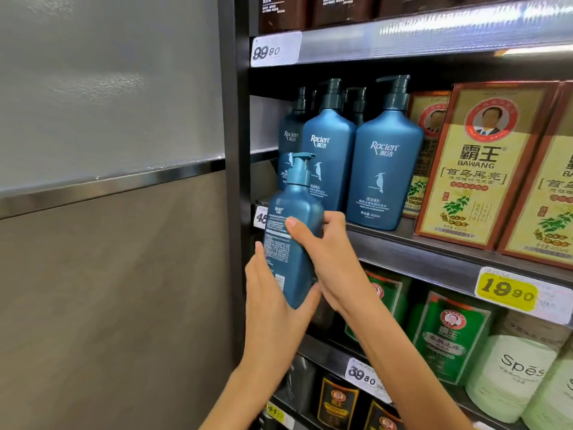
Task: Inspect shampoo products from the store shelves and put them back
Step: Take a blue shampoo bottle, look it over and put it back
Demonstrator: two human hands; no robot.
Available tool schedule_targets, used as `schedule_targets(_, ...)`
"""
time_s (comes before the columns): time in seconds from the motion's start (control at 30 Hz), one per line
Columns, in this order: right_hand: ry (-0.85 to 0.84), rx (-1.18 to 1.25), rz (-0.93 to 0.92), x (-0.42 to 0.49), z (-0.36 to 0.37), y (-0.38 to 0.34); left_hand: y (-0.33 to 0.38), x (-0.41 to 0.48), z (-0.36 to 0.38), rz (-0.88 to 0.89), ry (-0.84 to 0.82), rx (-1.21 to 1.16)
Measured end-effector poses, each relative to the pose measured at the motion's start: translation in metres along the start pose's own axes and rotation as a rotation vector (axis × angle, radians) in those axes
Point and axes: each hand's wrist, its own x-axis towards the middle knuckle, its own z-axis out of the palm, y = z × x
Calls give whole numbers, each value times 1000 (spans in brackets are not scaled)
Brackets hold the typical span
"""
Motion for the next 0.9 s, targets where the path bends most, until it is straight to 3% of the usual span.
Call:
schedule_targets(0.1,-63,15,-31,1,-12,1,-7,8,-13,44,-76,-268)
schedule_targets(0.23,-256,18,38,3,-19,1,-13,18,-29,-101,-238,-735)
schedule_targets(0.37,-209,190,52,-2,-12,12,-14,19,-33,-139,-327,-685)
schedule_targets(0.47,-183,118,51,-2,-10,21,-16,19,-35,-125,-287,-615)
schedule_targets(0.67,-315,24,59,-13,-19,46,-30,4,-33,-124,-224,-649)
schedule_targets(0.9,-327,-177,-192,-19,-27,63,-47,15,-48,103,-298,-352)
